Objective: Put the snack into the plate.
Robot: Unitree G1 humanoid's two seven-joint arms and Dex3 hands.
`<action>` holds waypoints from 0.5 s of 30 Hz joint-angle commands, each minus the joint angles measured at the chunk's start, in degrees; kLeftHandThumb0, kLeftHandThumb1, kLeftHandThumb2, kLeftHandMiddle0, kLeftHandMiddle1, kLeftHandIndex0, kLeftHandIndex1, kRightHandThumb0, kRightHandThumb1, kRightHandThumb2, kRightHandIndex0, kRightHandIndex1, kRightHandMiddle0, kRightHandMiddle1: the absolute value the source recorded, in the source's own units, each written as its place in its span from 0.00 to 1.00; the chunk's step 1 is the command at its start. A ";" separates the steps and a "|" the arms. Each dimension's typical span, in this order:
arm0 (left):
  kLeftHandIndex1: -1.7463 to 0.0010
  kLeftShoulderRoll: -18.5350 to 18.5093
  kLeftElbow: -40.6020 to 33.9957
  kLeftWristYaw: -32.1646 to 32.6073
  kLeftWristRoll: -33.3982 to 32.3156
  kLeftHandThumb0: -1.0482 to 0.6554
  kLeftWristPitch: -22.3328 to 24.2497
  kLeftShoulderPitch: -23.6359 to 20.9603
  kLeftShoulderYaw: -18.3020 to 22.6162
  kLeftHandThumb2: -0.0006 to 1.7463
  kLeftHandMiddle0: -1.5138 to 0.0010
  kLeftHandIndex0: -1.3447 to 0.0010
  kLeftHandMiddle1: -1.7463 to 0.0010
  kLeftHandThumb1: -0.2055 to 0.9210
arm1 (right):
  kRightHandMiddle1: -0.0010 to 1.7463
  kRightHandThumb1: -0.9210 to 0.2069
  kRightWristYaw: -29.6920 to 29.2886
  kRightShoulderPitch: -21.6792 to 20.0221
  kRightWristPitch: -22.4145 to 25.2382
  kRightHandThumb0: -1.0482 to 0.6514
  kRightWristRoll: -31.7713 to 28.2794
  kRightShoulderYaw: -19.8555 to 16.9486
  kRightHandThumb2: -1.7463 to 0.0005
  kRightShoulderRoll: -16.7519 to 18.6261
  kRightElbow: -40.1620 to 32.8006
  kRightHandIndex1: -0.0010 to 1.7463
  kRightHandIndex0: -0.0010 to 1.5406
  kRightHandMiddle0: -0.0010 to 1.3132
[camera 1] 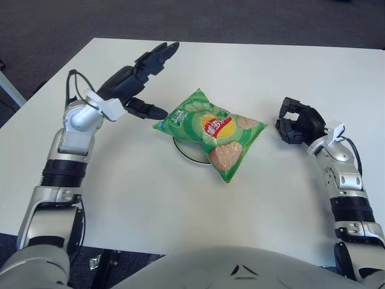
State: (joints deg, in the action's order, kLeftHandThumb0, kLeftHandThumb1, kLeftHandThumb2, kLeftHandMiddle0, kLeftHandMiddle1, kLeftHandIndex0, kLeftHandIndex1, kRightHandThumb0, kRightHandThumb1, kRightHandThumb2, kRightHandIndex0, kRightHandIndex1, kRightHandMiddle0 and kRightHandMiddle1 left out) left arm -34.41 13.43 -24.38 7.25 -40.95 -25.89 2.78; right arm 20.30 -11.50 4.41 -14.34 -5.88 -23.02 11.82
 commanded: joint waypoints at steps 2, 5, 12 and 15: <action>1.00 -1.04 5.01 0.79 -1.55 0.00 -1.46 -0.59 1.47 0.38 0.96 1.00 0.98 1.00 | 1.00 0.52 1.40 4.02 3.38 0.34 2.35 2.18 0.26 0.69 4.75 1.00 0.84 0.46; 1.00 1.10 10.47 -2.63 -8.76 0.00 -1.14 0.08 1.94 0.40 0.95 1.00 0.98 1.00 | 1.00 0.52 1.44 3.98 3.40 0.34 2.19 2.08 0.26 0.79 4.79 1.00 0.84 0.46; 1.00 4.86 12.95 -10.64 -22.73 0.00 9.40 -1.05 3.10 0.40 0.95 1.00 0.98 1.00 | 1.00 0.51 1.24 3.97 3.87 0.34 2.40 2.06 0.26 0.80 4.65 1.00 0.84 0.45; 1.00 7.06 12.08 -9.59 -27.51 0.00 16.61 -0.86 5.38 0.39 0.95 1.00 0.98 1.00 | 1.00 0.51 0.93 4.01 3.75 0.34 2.72 2.12 0.26 0.78 4.67 1.00 0.84 0.45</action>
State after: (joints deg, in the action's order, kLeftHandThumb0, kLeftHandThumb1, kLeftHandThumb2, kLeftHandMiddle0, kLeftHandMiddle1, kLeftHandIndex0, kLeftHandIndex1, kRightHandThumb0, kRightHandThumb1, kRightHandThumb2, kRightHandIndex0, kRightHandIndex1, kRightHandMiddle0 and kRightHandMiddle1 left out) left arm -28.91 26.37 -34.03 -15.81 -29.64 -26.03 5.72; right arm 20.79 -11.75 4.05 -14.34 -6.14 -23.16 12.59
